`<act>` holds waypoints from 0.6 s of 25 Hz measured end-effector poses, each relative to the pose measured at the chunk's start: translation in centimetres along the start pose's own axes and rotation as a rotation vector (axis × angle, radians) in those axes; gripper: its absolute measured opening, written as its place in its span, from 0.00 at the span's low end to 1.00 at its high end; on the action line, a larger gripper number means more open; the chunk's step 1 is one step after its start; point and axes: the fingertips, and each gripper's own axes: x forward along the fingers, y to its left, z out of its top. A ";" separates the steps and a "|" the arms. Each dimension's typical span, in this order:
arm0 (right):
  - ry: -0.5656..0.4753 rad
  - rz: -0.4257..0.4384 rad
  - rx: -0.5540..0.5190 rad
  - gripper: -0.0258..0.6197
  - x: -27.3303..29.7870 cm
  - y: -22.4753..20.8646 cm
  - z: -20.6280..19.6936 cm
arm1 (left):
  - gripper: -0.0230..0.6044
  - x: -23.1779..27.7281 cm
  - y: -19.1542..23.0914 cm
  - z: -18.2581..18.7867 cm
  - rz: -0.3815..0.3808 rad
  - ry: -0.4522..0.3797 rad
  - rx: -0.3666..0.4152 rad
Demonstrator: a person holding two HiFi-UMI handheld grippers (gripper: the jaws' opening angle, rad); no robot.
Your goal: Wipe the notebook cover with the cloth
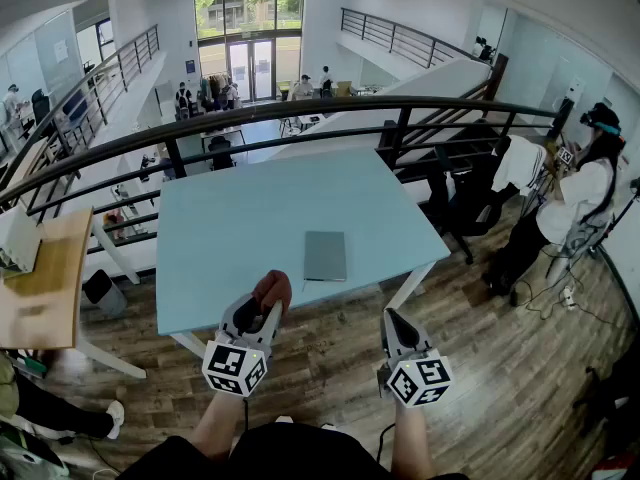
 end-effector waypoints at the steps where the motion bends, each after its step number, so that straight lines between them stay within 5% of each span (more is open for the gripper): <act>1: 0.003 -0.002 0.000 0.04 0.1 0.1 -0.1 | 0.25 0.0 0.1 0.0 0.000 0.001 0.003; 15: 0.004 0.011 0.010 0.04 1.7 1.2 -0.6 | 0.25 0.3 2.0 -0.4 -0.004 0.000 0.005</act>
